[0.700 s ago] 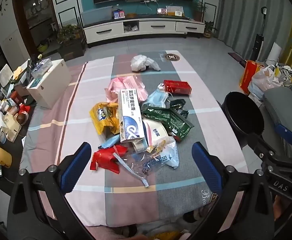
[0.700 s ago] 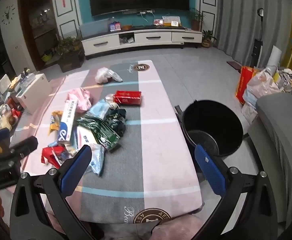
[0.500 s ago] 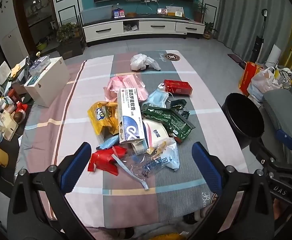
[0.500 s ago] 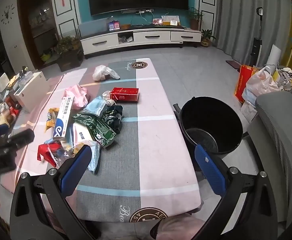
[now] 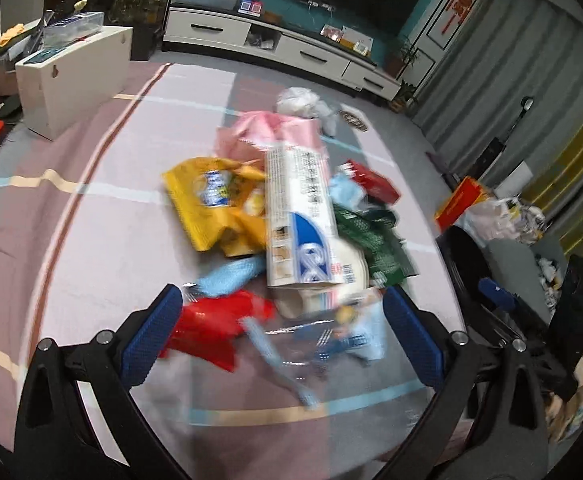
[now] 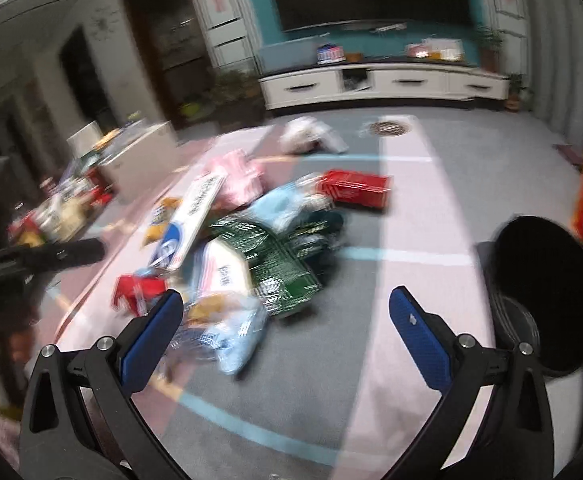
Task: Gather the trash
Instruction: 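Grasp the red wrapper with the left tool while the right tool grasps the clear plastic bag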
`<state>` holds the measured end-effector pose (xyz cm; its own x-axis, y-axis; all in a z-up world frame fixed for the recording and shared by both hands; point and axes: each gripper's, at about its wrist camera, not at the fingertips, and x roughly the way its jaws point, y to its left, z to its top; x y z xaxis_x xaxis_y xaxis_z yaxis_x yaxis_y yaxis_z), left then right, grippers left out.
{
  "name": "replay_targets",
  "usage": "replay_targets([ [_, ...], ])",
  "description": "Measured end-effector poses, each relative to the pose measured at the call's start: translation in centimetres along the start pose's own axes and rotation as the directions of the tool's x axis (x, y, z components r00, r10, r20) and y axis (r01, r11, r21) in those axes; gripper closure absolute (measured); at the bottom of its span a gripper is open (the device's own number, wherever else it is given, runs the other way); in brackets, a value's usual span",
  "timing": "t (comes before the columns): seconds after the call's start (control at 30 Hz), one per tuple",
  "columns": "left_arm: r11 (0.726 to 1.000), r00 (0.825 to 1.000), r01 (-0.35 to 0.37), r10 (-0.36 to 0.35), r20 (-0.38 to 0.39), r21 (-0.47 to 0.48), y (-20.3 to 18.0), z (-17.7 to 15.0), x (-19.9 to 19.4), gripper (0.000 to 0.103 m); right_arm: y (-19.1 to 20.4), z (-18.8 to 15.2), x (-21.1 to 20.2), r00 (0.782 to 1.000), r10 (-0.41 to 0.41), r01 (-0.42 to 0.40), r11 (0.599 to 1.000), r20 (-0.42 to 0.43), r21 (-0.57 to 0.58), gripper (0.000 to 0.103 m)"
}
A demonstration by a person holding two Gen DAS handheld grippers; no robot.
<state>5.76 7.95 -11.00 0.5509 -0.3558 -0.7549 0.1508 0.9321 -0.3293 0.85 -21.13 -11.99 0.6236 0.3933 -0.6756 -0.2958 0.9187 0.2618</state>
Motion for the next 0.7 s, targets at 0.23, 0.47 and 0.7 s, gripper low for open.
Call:
replay_targets([
  [0.23,0.997,0.996,-0.008,0.001,-0.085,-0.082,4.4,-0.7,1.6,0.003,2.0,-2.1,4.7,0.988,0.069,-0.072,0.997,-0.137,-0.013,0.004],
  [0.47,0.977,0.990,0.036,-0.065,-0.128,-0.212,7.2,-1.8,3.7,0.007,2.4,-2.7,7.1,0.984,0.083,-0.083,0.997,-0.155,0.005,0.012],
  [0.7,0.969,0.987,0.063,-0.096,-0.128,-0.237,6.9,-2.0,5.5,0.025,2.3,-3.2,8.3,0.984,0.086,-0.082,0.996,-0.159,0.029,0.041],
])
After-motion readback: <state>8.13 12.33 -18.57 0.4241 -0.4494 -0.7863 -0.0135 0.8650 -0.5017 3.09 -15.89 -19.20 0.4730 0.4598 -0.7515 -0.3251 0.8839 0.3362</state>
